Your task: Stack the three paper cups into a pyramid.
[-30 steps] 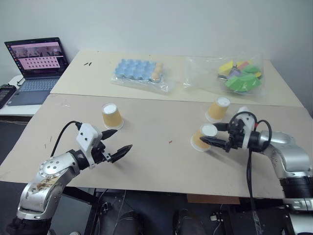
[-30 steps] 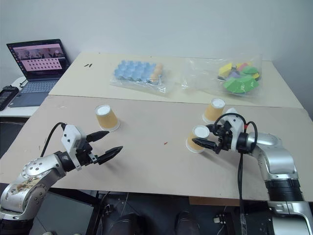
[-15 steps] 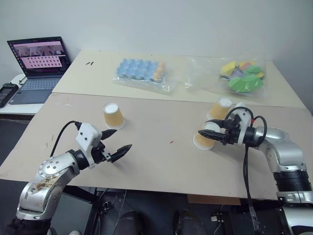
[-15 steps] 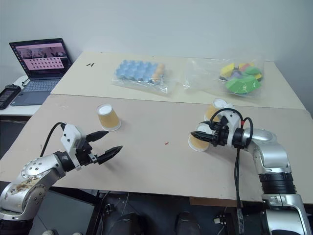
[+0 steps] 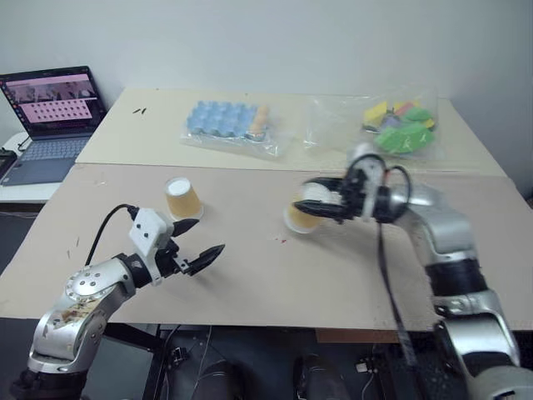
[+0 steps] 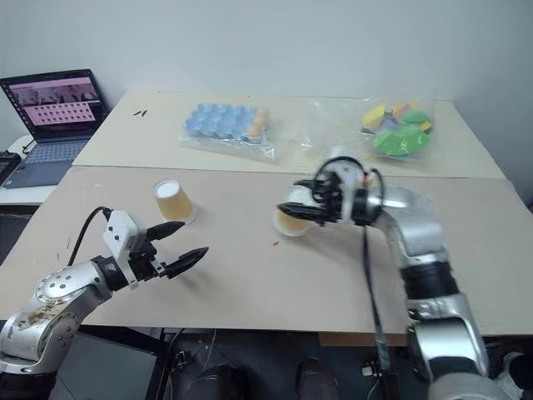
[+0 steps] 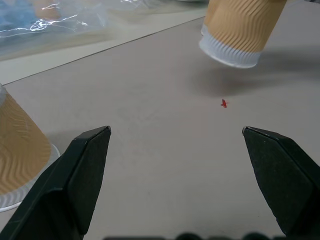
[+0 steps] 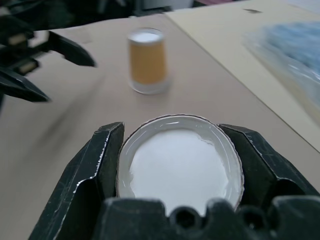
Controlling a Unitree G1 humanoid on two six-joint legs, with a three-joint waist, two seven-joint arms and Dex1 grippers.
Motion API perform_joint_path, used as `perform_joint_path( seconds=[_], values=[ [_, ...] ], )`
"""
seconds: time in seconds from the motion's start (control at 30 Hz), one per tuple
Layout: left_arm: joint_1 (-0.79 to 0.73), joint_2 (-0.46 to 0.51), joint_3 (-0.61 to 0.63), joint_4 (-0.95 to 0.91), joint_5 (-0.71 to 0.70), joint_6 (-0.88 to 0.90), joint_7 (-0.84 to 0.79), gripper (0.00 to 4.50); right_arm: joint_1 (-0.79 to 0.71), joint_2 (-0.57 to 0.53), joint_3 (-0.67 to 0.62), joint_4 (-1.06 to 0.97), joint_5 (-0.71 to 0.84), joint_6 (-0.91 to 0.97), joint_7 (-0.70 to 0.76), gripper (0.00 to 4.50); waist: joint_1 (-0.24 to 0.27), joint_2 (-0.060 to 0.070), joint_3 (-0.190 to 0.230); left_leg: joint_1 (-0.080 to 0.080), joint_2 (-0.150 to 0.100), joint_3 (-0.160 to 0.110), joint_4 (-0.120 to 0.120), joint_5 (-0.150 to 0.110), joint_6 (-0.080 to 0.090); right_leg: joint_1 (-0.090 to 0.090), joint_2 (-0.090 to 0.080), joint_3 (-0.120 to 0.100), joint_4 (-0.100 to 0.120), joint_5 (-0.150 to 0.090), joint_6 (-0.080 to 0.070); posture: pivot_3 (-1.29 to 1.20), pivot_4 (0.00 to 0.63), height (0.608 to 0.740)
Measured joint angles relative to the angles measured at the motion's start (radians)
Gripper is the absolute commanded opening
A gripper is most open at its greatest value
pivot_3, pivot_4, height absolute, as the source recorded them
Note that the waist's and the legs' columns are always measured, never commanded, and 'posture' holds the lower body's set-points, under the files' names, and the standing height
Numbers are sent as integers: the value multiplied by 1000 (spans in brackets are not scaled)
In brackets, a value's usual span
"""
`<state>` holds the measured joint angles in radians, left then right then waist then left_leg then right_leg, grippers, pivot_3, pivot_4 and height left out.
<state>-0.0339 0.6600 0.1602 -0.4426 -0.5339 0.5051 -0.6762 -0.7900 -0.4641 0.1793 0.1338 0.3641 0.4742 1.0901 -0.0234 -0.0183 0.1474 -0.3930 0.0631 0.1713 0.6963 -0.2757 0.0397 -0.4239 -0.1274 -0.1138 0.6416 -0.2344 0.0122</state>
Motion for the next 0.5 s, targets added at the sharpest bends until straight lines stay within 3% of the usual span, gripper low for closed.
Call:
perform_joint_path(
  seconds=[0.17,0.33,0.4,0.5],
  values=[
    [8,0,5,0,1,1,4,4500,-66,101,121,175,-80,-76,66,2740,18,0,0,-7,-2,-2,3,-1,1,-2,-1,-6,1,0,0,0,150,733],
    [15,-3,5,-8,1,1,14,4500,-151,142,126,362,-135,-173,92,2740,17,0,0,-7,-2,-3,2,0,1,-1,-1,-7,0,0,0,0,150,733],
    [17,-4,5,-15,1,2,20,4500,-161,145,121,408,-147,-196,98,3733,13,0,0,-7,-2,-3,1,0,1,-1,-1,-7,0,0,0,0,150,733],
    [22,-4,5,-19,1,2,23,4500,-160,147,111,427,-148,-204,98,4445,9,0,0,-7,-2,-3,1,0,1,-1,-1,-7,0,0,0,0,150,733]
  ],
)
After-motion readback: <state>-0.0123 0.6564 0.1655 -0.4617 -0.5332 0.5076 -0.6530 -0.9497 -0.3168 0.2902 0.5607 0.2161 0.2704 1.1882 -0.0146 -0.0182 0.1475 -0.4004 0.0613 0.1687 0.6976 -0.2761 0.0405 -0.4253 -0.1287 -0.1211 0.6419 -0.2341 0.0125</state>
